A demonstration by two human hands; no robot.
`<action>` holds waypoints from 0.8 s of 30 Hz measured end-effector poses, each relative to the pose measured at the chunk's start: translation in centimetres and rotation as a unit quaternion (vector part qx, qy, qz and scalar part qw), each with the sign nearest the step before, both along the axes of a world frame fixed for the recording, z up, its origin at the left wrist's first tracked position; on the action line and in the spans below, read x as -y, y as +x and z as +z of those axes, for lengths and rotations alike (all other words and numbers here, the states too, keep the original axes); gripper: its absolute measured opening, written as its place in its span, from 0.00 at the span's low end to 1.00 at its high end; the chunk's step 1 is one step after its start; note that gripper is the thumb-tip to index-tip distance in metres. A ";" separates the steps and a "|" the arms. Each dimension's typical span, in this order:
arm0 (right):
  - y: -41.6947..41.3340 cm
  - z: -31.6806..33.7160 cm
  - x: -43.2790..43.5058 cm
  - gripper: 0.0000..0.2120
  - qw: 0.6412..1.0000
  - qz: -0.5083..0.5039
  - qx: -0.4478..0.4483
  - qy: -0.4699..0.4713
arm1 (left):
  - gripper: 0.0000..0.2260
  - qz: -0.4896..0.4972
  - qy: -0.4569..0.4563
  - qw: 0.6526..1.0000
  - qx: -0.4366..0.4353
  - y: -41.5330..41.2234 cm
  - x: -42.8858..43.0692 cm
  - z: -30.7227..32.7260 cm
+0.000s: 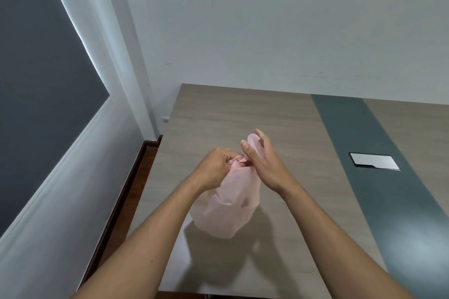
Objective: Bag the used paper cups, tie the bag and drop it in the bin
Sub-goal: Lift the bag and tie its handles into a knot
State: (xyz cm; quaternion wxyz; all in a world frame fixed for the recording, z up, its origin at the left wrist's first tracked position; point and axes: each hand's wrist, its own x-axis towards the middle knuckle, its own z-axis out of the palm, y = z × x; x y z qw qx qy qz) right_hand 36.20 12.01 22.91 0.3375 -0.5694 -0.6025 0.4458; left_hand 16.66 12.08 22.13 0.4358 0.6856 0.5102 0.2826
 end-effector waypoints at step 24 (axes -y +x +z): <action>0.2 2.8 -0.2 0.13 0.975 -0.086 -0.202 0.035 | 0.57 0.054 -0.021 0.998 0.014 -0.4 1.1 -0.4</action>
